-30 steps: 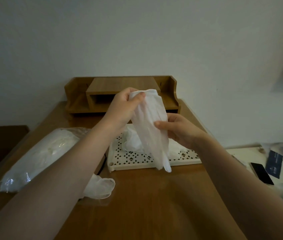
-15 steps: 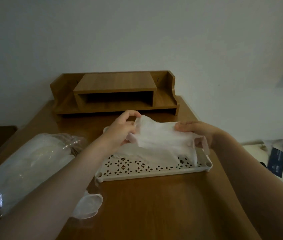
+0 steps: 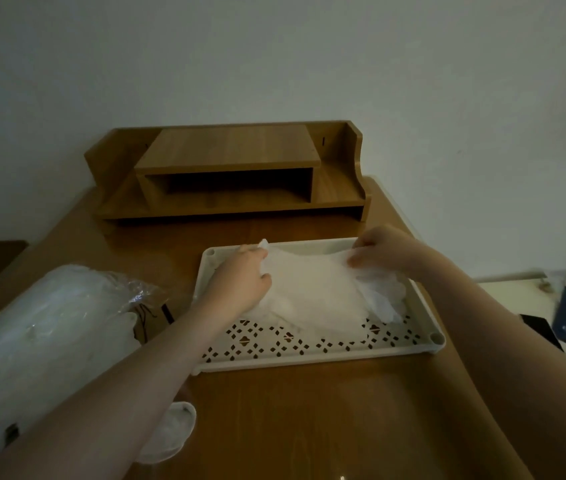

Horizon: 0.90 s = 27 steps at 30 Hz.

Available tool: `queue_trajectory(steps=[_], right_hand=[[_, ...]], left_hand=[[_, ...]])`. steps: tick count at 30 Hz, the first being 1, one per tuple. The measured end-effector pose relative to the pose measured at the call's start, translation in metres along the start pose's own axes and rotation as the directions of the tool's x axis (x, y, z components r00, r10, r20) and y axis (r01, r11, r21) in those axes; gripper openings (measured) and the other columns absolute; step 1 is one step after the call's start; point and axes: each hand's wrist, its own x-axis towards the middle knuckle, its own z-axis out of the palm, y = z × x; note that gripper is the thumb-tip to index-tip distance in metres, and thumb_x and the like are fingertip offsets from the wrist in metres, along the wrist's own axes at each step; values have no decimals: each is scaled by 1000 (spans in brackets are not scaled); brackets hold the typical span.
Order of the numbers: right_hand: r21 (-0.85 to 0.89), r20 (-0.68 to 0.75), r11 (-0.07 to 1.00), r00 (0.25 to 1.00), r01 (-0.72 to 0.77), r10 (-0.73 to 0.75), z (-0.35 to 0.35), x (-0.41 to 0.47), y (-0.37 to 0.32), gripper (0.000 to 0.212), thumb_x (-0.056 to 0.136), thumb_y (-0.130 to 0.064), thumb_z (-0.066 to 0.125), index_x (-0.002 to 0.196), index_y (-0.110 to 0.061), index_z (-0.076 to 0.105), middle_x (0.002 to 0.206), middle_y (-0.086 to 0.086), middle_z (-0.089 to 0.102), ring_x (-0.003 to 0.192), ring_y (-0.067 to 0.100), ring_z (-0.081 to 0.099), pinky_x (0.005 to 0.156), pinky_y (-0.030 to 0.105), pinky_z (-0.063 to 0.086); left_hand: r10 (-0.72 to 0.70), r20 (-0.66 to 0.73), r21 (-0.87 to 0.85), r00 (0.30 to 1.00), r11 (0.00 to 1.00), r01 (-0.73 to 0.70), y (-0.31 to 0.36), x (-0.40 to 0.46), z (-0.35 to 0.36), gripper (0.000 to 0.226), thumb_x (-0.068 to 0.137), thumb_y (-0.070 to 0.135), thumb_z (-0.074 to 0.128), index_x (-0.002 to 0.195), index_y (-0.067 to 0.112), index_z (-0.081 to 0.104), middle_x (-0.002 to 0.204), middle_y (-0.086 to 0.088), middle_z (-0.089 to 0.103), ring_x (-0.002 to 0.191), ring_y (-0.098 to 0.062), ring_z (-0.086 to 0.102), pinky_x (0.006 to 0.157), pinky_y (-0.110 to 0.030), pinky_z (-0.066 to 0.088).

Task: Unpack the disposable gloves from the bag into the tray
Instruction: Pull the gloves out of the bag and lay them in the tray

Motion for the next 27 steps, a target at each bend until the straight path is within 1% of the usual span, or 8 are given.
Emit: queue_trajectory(steps=[3, 7, 10, 13, 16, 18, 21, 27], right_hand=[[33, -115, 999, 993, 29, -25, 5, 6, -5, 10, 89, -24, 62, 93, -14, 65, 91, 3, 62, 85, 19, 59, 73, 28, 47], [-46, -133, 999, 991, 22, -28, 13, 8, -6, 3, 90, -19, 60, 92, -16, 61, 95, 4, 62, 80, 16, 56, 65, 23, 44], [-250, -228, 968, 973, -28, -30, 24, 0, -10, 17, 91, -24, 58, 106, -18, 59, 114, 5, 60, 101, 22, 55, 86, 33, 48], [-462, -380, 884, 884, 72, -271, 40, -16, -29, 35, 97, -36, 44, 127, -19, 49, 134, 3, 48, 128, 25, 39, 109, 39, 29], [-469, -106, 808, 885, 357, -453, 65, -26, -47, 54, 99, -41, 36, 146, -16, 29, 154, 6, 27, 144, 22, 17, 118, 38, 6], [-473, 75, 790, 911, 391, -406, 79, -27, -46, 63, 98, -44, 34, 152, -17, 13, 160, 5, 11, 147, 20, 4, 117, 39, -3], [-483, 136, 820, 951, 307, -276, 80, -23, -32, 75, 94, -58, 32, 153, -20, 4, 161, 2, 1, 147, 21, -2, 117, 42, -6], [-502, 76, 862, 996, 75, -43, 66, -27, -5, 101, 76, -84, 20, 152, -22, -5, 160, 4, -11, 147, 26, -8, 117, 43, -6]], left_hand=[[-11, 55, 100, 998, 995, 6, 0, -3, 3, 52, 95, 17, 50, 145, 13, 34, 152, -5, 30, 116, -17, 52, 86, -22, 41], [-41, 88, 187, 995, 982, 24, -1, -10, -1, 56, 94, 23, 51, 145, 11, 31, 150, -7, 30, 119, -20, 50, 88, -25, 42], [-64, 109, 227, 992, 973, 38, 2, -18, -6, 57, 93, 35, 51, 144, 14, 34, 151, -9, 23, 125, -23, 43, 92, -29, 41], [63, -20, 378, 998, 924, -51, 10, -22, -8, 56, 94, 44, 45, 142, 18, 37, 158, -9, -1, 143, -31, 10, 113, -43, 20], [292, 54, 388, 955, 875, -290, 22, -14, 1, 59, 99, 34, 33, 151, 16, 12, 159, -5, -6, 146, -21, -8, 116, -39, -5], [309, 221, 359, 925, 856, -372, 24, -10, 12, 61, 101, 36, 24, 151, 14, -5, 160, -5, -3, 146, -16, -6, 115, -33, -10], [149, 363, 348, 920, 894, -283, 12, -8, 23, 74, 97, 56, 18, 151, 12, -6, 159, -8, -5, 146, -20, -3, 116, -33, -4], [-17, 347, 428, 938, 893, -142, -14, -16, 23, 99, 85, 75, 21, 149, 7, -10, 157, -12, -14, 146, -24, -10, 118, -37, -1]])
